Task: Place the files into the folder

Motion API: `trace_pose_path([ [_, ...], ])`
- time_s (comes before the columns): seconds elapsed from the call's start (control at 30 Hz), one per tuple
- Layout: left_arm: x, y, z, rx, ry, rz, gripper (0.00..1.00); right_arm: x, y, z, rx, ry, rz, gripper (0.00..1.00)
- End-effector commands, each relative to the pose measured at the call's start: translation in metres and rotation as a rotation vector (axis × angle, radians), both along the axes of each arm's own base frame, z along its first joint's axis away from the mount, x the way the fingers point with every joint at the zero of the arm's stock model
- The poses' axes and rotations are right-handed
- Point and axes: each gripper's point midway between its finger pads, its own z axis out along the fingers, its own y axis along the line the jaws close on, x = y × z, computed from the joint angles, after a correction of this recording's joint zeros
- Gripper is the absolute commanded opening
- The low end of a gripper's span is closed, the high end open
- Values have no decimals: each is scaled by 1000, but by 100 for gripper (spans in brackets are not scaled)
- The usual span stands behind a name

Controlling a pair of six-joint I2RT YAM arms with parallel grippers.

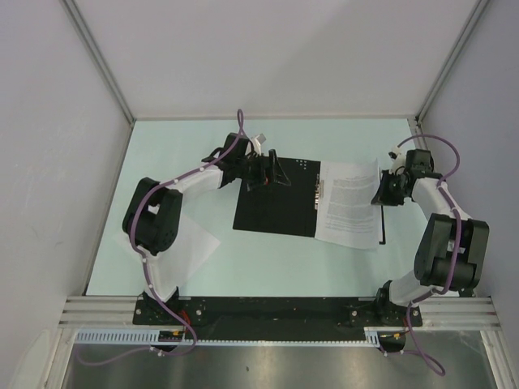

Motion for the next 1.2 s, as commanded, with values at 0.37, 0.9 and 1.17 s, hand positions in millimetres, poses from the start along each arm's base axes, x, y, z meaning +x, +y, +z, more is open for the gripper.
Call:
trace_pose_path([
  [0.37,0,-4,4,-32,-2,-8,96,53,1,18,-27,-133,123,0],
  [0.9,-1,-4,3,-33,1,-9,95,58,14,10,-100,-132,210,1],
  [1.17,-1,-5,5,-40,-2,-12,96,58,3,5,-158,-90,114,43],
])
